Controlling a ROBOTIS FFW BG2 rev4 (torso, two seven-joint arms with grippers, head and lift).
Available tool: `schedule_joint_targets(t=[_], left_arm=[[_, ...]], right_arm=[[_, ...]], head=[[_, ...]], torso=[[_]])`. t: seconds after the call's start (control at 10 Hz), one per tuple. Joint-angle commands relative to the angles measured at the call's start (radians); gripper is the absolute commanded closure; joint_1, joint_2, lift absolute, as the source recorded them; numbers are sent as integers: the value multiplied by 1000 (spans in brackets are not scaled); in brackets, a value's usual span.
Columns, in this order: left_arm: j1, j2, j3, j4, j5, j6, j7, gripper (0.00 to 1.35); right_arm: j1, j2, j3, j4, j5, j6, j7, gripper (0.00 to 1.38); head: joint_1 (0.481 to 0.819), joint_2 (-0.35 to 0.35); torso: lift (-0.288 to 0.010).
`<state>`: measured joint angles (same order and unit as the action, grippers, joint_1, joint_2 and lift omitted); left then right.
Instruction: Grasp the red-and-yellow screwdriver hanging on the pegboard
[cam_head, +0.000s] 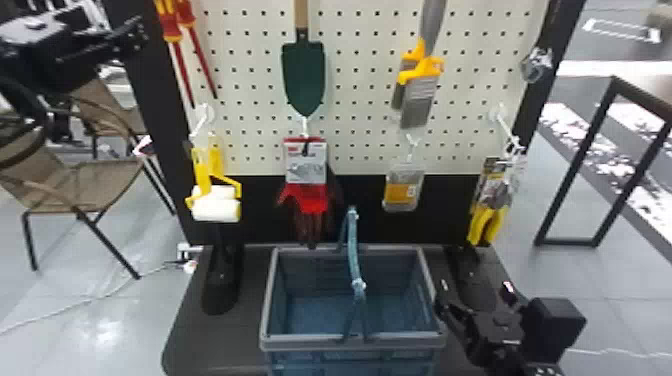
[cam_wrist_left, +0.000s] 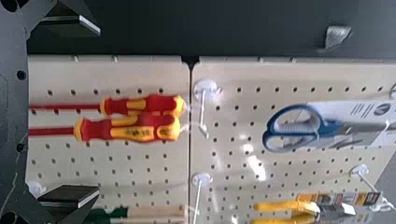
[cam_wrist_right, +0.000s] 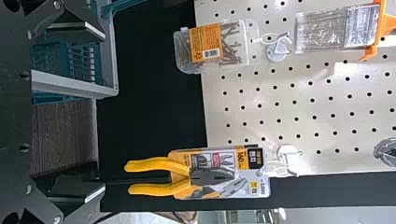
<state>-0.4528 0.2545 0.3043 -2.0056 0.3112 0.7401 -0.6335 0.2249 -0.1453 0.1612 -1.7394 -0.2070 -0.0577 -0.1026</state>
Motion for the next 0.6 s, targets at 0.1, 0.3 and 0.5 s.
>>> schedule_joint_targets(t=[0.1,0.3,0.5], left_arm=[[-64,39,-65,68,72,24,-37,110],[-107,49,-91,128,80,12,-81,110],[-141,55,-126,194,92,-21,-126,110]], right_arm=[[2,-2,1,0,0,1,0,165],[2,-3,0,-2,0,1,0,165],[2,-3,0,-5,0,1,0,165]], head=[[549,0],[549,0],[549,0]], torso=[[-100],[-100],[-100]])
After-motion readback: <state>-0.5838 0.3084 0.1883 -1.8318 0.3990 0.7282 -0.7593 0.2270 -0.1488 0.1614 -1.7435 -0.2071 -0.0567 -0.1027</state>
